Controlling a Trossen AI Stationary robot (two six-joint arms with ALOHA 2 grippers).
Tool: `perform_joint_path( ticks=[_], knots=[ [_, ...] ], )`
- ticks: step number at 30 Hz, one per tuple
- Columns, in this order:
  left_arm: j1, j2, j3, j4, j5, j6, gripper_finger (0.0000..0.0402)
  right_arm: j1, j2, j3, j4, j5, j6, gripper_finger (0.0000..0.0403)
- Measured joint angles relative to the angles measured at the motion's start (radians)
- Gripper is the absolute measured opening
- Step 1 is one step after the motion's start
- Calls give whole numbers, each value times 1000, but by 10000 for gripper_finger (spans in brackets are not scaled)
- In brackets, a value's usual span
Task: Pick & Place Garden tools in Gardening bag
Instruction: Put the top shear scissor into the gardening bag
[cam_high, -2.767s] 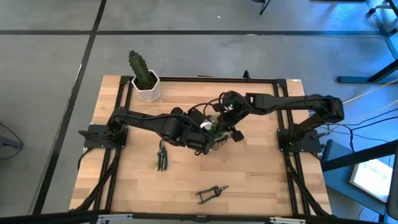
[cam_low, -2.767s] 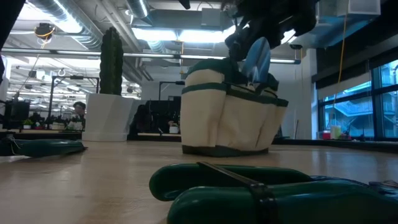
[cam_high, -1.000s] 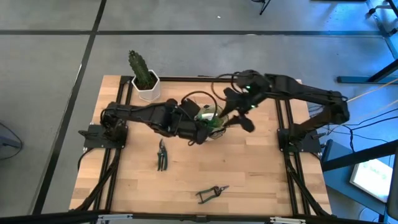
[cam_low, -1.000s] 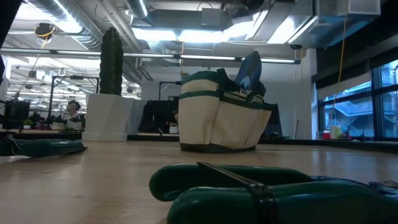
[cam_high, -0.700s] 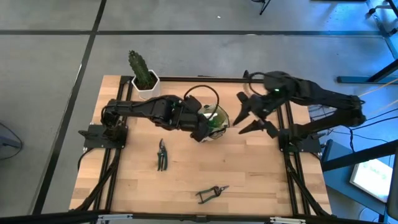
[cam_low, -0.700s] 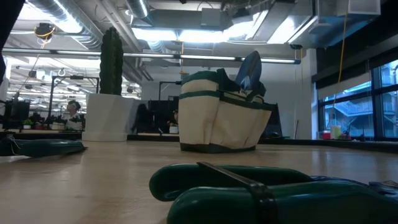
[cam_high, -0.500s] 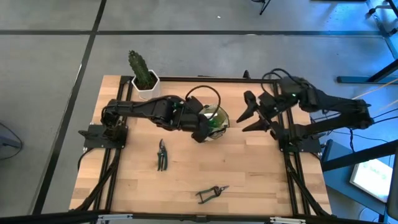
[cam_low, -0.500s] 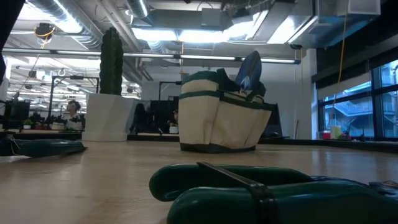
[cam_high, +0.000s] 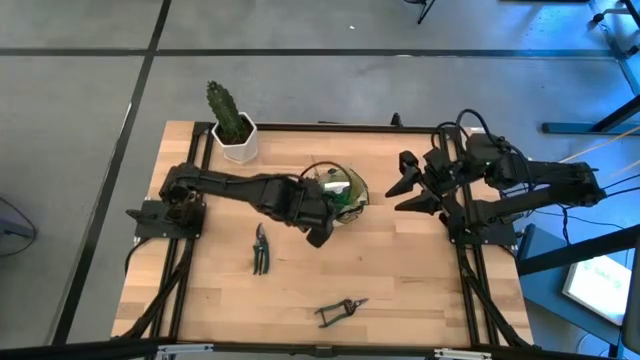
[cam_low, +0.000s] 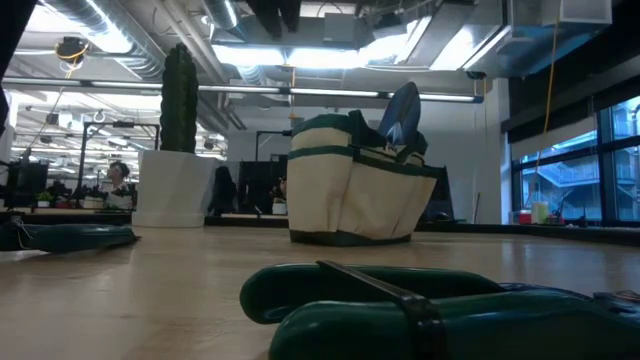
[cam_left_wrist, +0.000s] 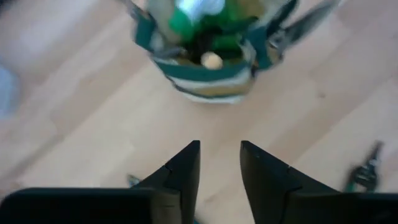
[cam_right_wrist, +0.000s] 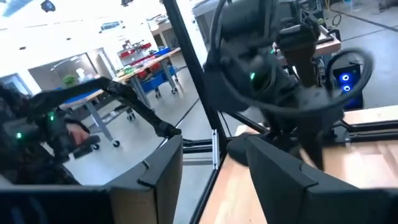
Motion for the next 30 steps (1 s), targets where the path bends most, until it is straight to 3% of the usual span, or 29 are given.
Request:
perform_joint_path(
  ticks=[4,10,17,24,30],
  knots=[
    [-32,-47,-133,74,59,-62,73,30,0,0,24,38,28,181],
    [-95,-219,-426,128,146,-243,40,68,0,0,26,204,106,181],
    [-158,-468,-788,441,204,-402,43,96,0,0,26,277,111,181],
    [-189,-540,-949,470,215,-475,72,109,1,0,14,288,111,181],
    [-163,-501,-977,528,275,-487,147,109,1,0,4,287,118,181]
  ],
)
